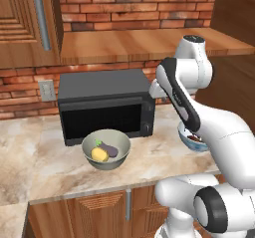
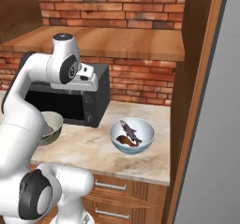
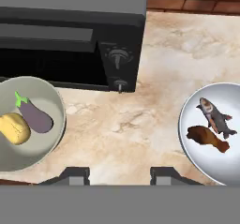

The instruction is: Place the bowl with the eggplant and potato on the top shelf of the fridge. Place the bowl with the chicken drumstick and fish on the second highest shelf of the fridge.

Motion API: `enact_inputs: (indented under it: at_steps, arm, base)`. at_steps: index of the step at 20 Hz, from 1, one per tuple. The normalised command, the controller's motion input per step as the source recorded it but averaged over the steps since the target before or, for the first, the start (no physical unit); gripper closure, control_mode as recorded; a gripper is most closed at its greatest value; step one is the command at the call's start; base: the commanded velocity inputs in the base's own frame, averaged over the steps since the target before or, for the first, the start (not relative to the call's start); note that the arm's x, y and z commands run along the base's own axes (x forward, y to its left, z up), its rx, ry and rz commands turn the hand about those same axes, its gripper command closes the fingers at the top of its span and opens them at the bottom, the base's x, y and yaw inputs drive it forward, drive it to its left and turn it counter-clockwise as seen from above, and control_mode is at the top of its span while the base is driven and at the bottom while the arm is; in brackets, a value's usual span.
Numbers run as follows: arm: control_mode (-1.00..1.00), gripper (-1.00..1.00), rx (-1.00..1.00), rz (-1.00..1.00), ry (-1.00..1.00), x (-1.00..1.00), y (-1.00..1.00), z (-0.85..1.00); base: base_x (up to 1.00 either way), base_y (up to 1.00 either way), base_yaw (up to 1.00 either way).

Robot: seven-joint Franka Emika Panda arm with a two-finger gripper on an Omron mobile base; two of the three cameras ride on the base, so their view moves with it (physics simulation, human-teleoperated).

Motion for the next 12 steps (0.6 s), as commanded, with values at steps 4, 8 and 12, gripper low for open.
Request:
enact_inputs:
  at_steps: [4,8,12]
  arm:
    - [-1.0,-1.0,0.09,-0.09,-0.02,-0.38,-0.29,-0.02]
    - [-1.0,-1.0,0.16,-0.41,0.03,-0.79,-0.99,-0.2]
    - [-1.0,-1.0,0.11,-0.51,0.09,-0.62,-1.0,-0.49]
  base:
    - [0.0,0.0,0.0]
    - [0.0,0.0,0.0]
    - [0.0,0.0,0.0]
